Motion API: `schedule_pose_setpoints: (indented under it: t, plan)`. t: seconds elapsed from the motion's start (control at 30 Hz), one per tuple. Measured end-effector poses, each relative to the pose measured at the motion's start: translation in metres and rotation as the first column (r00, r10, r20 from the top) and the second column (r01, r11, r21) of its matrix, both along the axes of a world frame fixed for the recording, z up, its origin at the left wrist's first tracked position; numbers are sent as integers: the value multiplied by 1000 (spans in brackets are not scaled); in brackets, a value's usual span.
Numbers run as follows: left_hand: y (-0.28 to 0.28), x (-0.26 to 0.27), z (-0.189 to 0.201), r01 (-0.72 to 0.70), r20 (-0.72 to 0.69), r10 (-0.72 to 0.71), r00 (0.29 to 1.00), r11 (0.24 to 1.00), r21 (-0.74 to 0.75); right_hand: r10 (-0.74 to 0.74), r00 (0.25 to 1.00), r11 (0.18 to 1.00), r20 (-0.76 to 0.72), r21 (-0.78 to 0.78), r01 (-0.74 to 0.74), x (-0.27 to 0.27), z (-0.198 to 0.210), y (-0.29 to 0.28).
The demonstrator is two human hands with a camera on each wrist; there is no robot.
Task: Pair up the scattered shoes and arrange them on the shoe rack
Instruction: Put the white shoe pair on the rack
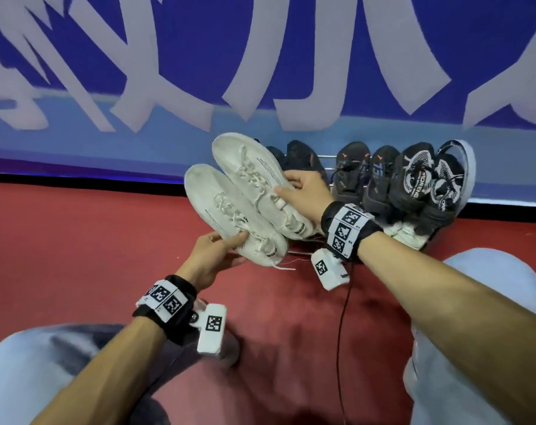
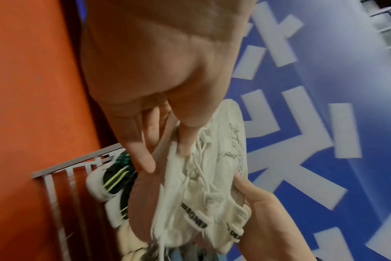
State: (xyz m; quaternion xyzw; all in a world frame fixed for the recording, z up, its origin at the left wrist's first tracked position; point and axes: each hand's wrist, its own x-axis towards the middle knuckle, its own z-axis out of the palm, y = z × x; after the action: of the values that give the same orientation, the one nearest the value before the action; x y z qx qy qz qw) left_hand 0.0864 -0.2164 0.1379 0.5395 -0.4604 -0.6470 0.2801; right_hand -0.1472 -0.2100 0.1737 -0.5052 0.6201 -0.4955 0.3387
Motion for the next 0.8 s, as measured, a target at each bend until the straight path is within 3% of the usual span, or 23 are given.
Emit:
schedule_pose_setpoints:
  t: [0.1,0.2,0.3,0.4,0.5,0.63,0.7,0.8]
  plan:
    - [8,14,-52,-97,-9,100,995,984,151,59,992,996,-107,70,-52,29,-42,-8]
    - [24,18,-101,-133,-47,162,986,920,369,143,946,981,-292,169,-96,50,-77,-8]
    - [45,17,-149,-100,-57,151,987,851,516,267,885,937,-382,317,-146,64,-109,-5]
    - [54,23,-187,-33,-12,46,999,848,529,317,870,875,-378,471,-114,62,-149,-1]
    - [54,22,-198,136,62,-198,978,837,530,225,916,800,-332,600,21,42,-195,13]
    - [32,8,-207,275,221,-475,852,765,582,217,945,531,-246,842,97,5,-241,43]
    - [15,-2,-213,320,285,-546,788,758,568,93,977,449,-192,884,131,-12,-257,55]
    - [-3,-21,-225,303,295,-530,795,768,564,-186,982,455,-40,882,122,-31,-285,66]
